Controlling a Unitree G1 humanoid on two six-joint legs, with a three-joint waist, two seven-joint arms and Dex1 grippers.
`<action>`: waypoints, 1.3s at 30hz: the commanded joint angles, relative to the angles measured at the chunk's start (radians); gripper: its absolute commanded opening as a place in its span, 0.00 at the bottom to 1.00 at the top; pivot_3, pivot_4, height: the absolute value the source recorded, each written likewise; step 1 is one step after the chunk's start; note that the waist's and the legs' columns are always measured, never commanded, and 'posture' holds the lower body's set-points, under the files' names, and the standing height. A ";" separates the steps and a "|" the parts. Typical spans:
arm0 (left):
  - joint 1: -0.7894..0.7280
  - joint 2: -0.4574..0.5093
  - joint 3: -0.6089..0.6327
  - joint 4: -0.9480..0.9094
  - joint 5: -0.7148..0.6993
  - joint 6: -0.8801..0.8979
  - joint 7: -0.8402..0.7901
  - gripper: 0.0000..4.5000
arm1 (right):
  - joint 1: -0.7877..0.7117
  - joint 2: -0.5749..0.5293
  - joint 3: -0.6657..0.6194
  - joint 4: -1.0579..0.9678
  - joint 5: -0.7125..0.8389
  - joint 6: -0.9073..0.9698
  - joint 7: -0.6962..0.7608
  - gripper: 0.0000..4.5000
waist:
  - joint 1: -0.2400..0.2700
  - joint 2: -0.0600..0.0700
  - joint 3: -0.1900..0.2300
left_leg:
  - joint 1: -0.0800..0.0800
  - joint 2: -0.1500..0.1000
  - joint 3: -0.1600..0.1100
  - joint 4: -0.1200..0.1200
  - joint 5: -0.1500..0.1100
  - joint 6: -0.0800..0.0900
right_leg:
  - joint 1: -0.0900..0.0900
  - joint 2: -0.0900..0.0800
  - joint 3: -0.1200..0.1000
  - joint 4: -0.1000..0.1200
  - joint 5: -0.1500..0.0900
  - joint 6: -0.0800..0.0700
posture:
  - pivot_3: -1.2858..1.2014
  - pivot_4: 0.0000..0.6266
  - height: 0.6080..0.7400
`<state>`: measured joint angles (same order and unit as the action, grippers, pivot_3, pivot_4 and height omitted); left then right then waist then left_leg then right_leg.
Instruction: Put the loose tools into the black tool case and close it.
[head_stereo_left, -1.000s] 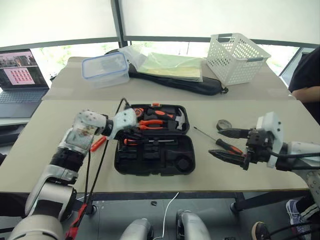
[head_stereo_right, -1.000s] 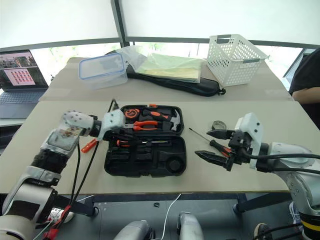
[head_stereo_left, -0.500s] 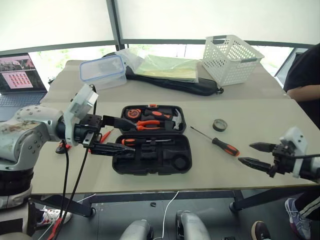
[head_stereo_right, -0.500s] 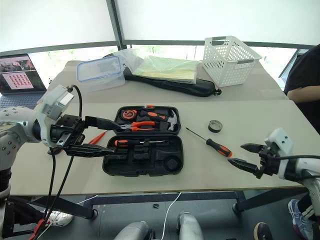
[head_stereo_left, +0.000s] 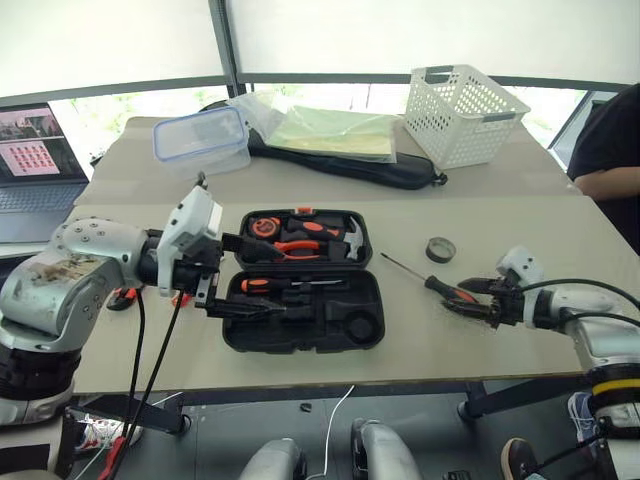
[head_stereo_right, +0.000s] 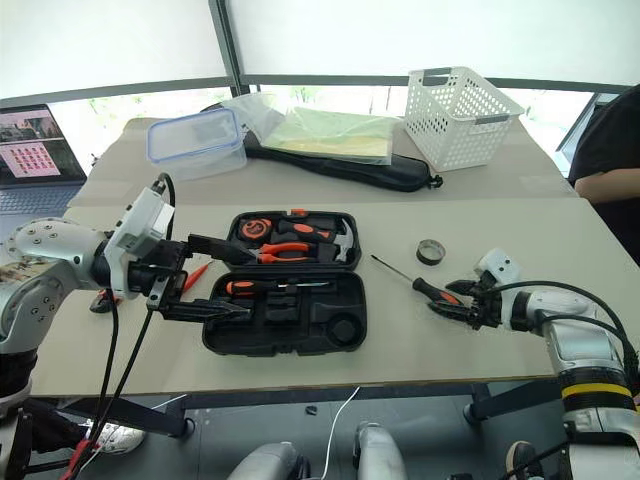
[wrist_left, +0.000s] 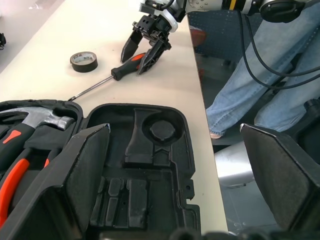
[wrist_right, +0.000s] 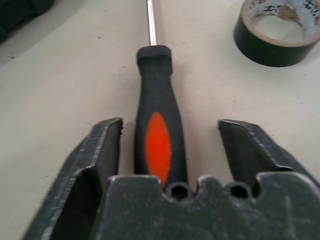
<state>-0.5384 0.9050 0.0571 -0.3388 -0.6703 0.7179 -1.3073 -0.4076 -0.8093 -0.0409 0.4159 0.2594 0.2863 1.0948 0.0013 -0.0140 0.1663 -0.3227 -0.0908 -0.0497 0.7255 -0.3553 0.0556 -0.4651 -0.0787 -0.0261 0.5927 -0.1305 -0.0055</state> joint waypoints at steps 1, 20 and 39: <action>0.007 0.018 0.019 -0.013 -0.001 -0.027 0.004 1.00 | 0.023 -0.010 -0.031 -0.016 0.009 -0.029 0.014 0.44 | 0.000 0.000 0.000 | 0.000 0.000 0.000 0.000 0.000 0.000 | 0.000 0.000 0.000 0.000 0.000 0.000 | 0.52 0.24 1.00; 0.070 0.102 0.004 0.057 0.075 -0.143 -0.088 1.00 | -0.159 -0.005 0.181 -0.487 0.042 -0.011 0.228 0.23 | -0.020 0.002 0.002 | 0.002 0.001 0.002 -0.007 0.000 0.000 | -0.002 0.001 0.002 0.000 0.000 0.000 | 0.52 0.24 1.00; 0.171 0.147 0.051 -0.013 0.053 -0.128 -0.063 1.00 | -0.361 0.211 0.389 -0.259 -0.171 -0.047 0.174 0.34 | -0.015 0.001 0.002 | -0.010 -0.001 0.000 -0.005 0.000 -0.001 | -0.011 0.002 -0.012 0.001 0.000 -0.002 | 0.52 0.24 1.00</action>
<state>-0.3581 1.0352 0.0697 -0.3298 -0.5964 0.5901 -1.3758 -0.7514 -0.5996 0.3705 0.1700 0.0844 0.2393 1.2668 -0.0139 -0.0128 0.1687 -0.3322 -0.0920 -0.0502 0.7212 -0.3548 0.0547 -0.4757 -0.0772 -0.0384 0.5932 -0.1302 -0.0072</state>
